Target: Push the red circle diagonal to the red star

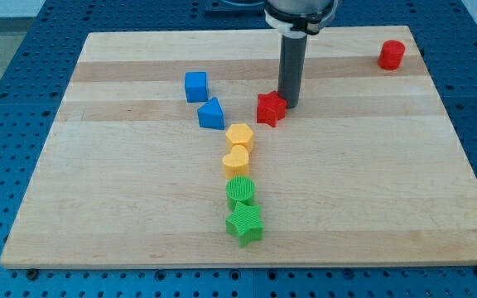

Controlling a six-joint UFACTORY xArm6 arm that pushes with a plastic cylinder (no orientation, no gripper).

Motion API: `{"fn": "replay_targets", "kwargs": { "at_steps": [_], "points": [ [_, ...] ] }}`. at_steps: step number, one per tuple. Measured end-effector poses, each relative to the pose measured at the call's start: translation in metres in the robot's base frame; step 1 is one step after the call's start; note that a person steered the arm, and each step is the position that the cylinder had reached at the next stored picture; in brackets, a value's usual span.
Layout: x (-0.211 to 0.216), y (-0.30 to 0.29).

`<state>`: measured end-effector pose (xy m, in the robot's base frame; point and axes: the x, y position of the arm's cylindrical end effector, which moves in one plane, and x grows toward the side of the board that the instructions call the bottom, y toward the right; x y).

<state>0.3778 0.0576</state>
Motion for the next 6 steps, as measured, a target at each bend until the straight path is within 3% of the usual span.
{"fn": "replay_targets", "kwargs": {
  "at_steps": [1, 2, 4, 5, 6],
  "points": [
    [0.0, 0.001],
    [0.006, 0.051],
    [0.011, 0.224],
    [0.008, 0.242],
    [-0.045, 0.258]
  ]
}}
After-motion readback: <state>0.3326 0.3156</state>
